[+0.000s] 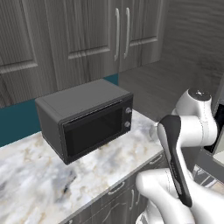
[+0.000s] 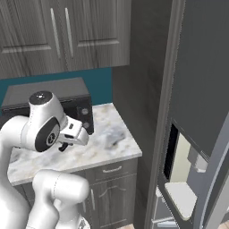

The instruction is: Retrieve the butter from the fridge and place it on a plate on the dining table. Then retrieve the butter knife by the fridge and place it near the plate.

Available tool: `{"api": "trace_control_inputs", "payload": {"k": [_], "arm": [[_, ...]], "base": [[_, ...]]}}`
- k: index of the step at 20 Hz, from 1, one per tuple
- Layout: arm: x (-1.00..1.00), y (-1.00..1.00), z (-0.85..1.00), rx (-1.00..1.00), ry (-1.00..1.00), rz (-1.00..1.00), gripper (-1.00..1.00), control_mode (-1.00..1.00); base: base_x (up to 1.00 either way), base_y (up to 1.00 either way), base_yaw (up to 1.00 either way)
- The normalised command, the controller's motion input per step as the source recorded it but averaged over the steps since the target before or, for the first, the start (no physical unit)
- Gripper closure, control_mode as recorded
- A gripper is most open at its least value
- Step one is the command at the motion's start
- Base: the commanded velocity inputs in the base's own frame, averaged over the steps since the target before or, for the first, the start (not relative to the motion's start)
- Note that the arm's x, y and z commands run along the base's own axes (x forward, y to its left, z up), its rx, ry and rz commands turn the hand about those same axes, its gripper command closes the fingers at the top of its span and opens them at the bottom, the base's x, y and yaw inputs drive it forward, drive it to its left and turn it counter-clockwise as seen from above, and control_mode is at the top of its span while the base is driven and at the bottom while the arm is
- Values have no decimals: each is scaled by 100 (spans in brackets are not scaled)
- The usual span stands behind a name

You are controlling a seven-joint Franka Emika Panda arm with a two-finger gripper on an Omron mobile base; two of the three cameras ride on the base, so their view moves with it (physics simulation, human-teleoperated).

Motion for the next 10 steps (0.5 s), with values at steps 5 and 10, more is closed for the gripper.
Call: {"api": "trace_control_inputs", "payload": {"k": [5, 10], "arm": [[-9, 0, 0, 0, 0, 0, 100, 100], [0, 0, 0, 0, 0, 0, 100, 100]], "base": [[-25, 4, -2], [-69, 10, -14]]}}
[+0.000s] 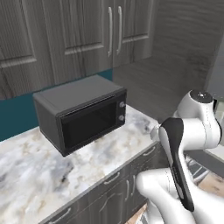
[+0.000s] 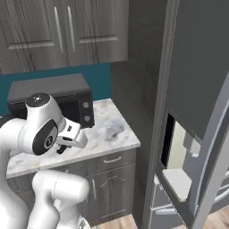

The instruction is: Retrieve the butter from the fridge and place it on a plate on the dining table. Then retrieve the butter knife by the fridge and place it near the plate.

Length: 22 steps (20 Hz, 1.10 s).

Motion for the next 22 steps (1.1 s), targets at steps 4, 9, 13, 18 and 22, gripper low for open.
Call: {"api": "trace_control_inputs", "payload": {"k": [4, 9, 13, 18, 22], "arm": [[0, 0, 0, 0, 0, 0, 100, 100], [0, 0, 0, 0, 0, 0, 100, 100], [0, 0, 0, 0, 0, 0, 100, 100], [0, 0, 0, 0, 0, 0, 100, 100], [0, 0, 0, 0, 0, 0, 100, 100]], "base": [[-91, 3, -26], [-75, 1, -51], [-73, 5, -56], [-67, 2, -64], [-69, 0, -75]]}}
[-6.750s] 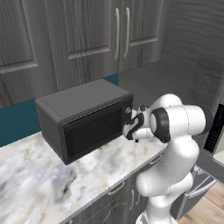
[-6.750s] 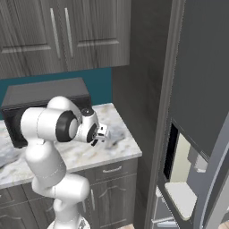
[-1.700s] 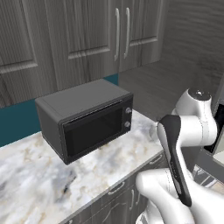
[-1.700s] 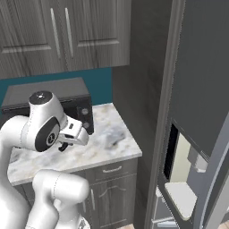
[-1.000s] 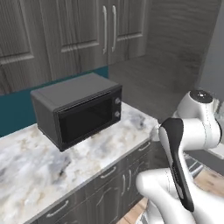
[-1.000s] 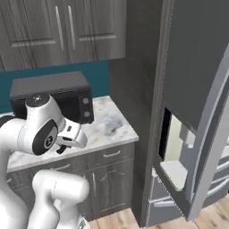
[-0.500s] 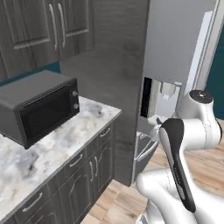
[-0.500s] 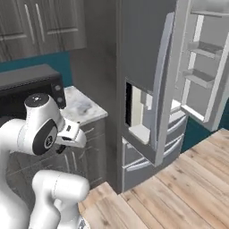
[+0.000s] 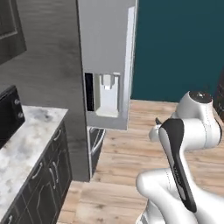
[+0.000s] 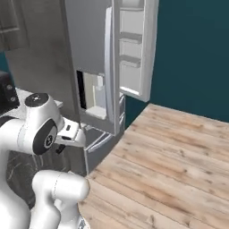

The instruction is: Retrieve the butter from the fridge and place it on a plate on the dining table. Then retrieve the butter knife by the fridge and place it near the plate.

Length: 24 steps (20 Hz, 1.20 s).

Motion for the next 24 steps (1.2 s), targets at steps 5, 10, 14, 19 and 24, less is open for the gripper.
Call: {"api": "trace_control_inputs", "payload": {"k": [5, 10, 14, 19, 24], "arm": [[0, 0, 0, 0, 0, 0, 100, 100], [0, 0, 0, 0, 0, 0, 100, 100], [0, 0, 0, 0, 0, 0, 100, 100], [0, 0, 0, 0, 0, 0, 100, 100], [0, 0, 0, 0, 0, 0, 100, 100]], "base": [[-32, -2, -84], [-27, -18, -81], [-25, -24, -78], [-32, -37, -73], [-40, -52, -69]]}}
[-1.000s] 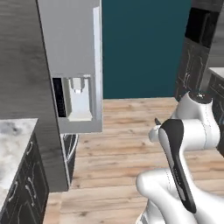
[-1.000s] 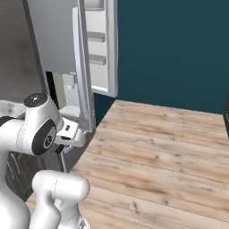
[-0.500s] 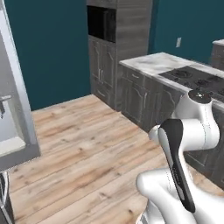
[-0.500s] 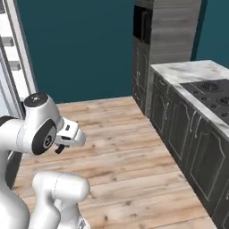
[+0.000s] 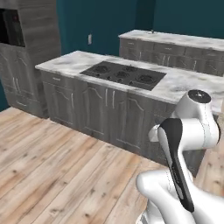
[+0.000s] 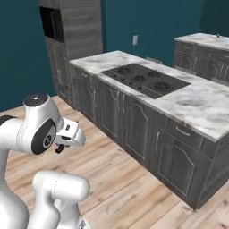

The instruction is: Retrieve the butter from the fridge and place it on a plate on the dining table. Then retrieve the butter knife by the fridge and place it near the plate.

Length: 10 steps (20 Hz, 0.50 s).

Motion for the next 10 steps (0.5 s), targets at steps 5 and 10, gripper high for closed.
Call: {"api": "trace_control_inputs", "payload": {"k": [5, 10], "arm": [[0, 0, 0, 0, 0, 0, 100, 100], [0, 0, 0, 0, 0, 0, 100, 100]], "base": [[-19, -74, -68], [-8, -87, -67]]}}
